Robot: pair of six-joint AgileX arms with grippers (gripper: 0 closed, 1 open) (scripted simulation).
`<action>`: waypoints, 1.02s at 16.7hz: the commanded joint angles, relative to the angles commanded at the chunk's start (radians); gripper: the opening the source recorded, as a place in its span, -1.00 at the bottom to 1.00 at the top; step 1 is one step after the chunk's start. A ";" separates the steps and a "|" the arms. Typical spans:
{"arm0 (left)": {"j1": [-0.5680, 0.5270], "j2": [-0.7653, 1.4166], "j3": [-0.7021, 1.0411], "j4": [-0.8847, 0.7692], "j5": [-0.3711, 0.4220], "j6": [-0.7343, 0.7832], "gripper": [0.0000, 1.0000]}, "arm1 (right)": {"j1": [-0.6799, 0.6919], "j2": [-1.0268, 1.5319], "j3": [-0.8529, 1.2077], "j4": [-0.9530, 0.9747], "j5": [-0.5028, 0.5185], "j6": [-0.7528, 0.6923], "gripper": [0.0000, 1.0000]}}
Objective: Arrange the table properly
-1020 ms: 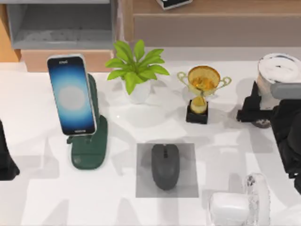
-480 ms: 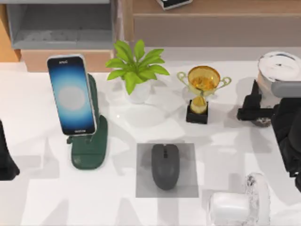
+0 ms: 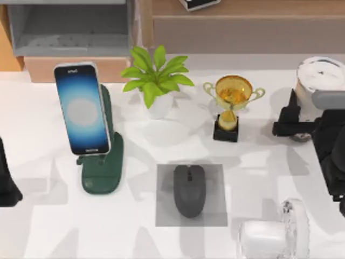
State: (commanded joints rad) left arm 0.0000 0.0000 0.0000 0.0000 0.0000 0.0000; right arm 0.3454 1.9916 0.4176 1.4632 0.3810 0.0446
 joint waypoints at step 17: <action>0.000 0.000 0.000 0.000 0.000 0.000 1.00 | -0.360 -0.173 0.579 -0.487 -0.311 -0.045 -1.00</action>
State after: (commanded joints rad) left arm 0.0000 0.0000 0.0000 0.0000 0.0000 0.0000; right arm -0.0146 1.8186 0.9970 0.9759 0.0701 0.0000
